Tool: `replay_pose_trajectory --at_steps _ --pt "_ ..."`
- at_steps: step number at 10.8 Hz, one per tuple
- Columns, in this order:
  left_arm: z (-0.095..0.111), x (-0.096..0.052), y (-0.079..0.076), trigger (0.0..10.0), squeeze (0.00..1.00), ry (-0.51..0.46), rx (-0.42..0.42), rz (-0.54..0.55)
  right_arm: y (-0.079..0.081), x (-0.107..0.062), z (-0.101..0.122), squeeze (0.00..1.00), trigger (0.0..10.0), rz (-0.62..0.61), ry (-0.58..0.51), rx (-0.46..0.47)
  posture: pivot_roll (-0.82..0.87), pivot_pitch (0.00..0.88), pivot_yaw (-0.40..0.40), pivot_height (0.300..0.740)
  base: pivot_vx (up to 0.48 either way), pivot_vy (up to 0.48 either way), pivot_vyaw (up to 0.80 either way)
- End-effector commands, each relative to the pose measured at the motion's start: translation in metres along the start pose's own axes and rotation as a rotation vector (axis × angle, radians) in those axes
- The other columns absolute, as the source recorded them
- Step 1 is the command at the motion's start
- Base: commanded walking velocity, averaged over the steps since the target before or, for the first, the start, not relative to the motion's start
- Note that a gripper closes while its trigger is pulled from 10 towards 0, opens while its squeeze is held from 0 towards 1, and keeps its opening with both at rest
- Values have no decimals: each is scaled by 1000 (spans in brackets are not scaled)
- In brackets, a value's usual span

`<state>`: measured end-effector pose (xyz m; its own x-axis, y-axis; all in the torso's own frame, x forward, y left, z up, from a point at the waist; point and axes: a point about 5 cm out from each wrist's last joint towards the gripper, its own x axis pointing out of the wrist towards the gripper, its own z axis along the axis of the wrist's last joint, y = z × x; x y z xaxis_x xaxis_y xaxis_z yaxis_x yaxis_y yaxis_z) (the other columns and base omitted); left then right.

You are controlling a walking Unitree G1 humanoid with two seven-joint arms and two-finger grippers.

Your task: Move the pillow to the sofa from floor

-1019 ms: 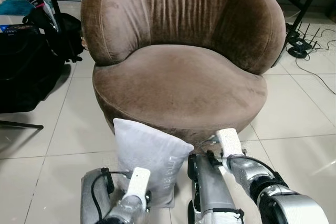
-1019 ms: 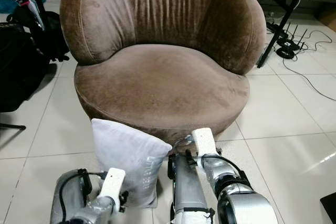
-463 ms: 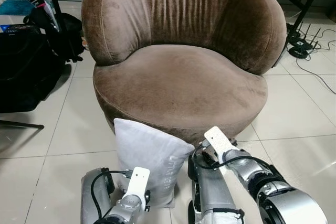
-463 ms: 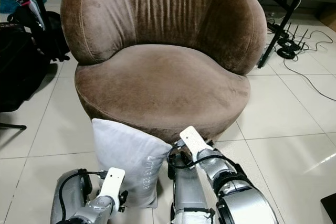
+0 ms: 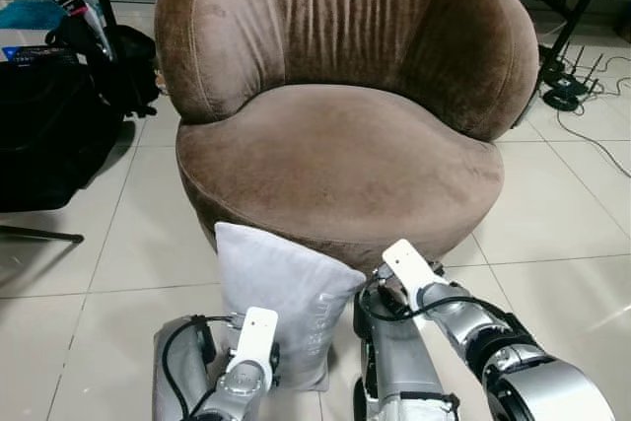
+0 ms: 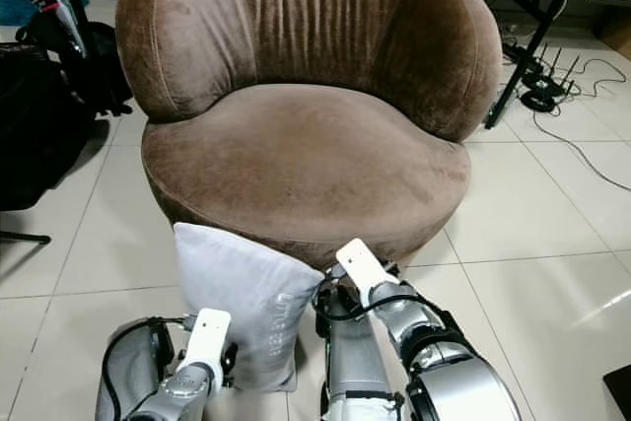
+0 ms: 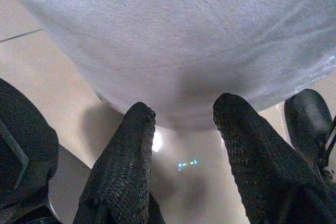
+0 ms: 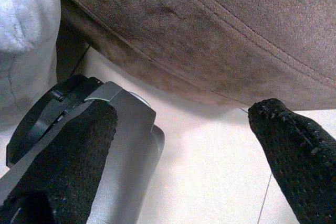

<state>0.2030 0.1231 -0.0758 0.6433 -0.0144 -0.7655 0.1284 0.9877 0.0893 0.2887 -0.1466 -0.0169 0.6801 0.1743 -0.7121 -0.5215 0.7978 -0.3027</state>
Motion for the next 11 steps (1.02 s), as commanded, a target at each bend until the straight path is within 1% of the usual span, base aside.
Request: replay_pose_trajectory --at_steps 1,2,3,4,5,6,7,8,9,10,11 --pt "-7 -2 1 10000 0 12 -11 22 7 -1 -16 0 10000 20 47 -6 -107 0 -50 463 0 0 0" --pt "-8 -2 0 10000 0 11 -7 28 9 -2 -21 0 10000 37 47 21 -102 0 -56 463 0 0 0" --pt "-9 -2 -1 10000 0 5 -12 27 7 -3 -16 0 10000 90 3 132 -102 0 -56 463 0 0 0" --pt "-11 -3 -1 10000 0 7 -18 26 -2 -6 -10 0 10000 157 -88 169 -110 0 -53 463 0 0 0" --pt "-12 -3 -2 10000 0 13 -18 23 -9 -10 -13 0 10000 159 -107 172 -122 0 -51 463 0 0 0" --pt "-14 -3 -2 10000 0 31 -15 16 -23 -18 -25 0 10000 132 -131 167 -142 0 -41 463 0 0 0" --pt "-15 -3 -2 10000 0 37 -14 4 -32 -24 -31 0 10000 77 -143 231 -155 0 -32 463 0 0 0" --pt "-16 -4 -2 10000 0 37 -13 -3 -33 -27 -35 0 10000 71 -157 211 -159 0 -19 463 0 0 0" --pt "-16 -4 -2 10000 0 27 -53 -7 -30 -32 -36 0 10000 75 -178 205 -161 0 -9 463 0 0 0" --pt "-16 -5 -2 10000 0 4 -119 -18 -27 -38 -33 0 10000 72 -219 196 -151 0 -7 463 0 0 0" --pt "-15 -5 -3 10000 0 -15 -182 -32 -22 -38 -31 0 10000 92 -223 207 -151 0 -7 463 0 0 0"
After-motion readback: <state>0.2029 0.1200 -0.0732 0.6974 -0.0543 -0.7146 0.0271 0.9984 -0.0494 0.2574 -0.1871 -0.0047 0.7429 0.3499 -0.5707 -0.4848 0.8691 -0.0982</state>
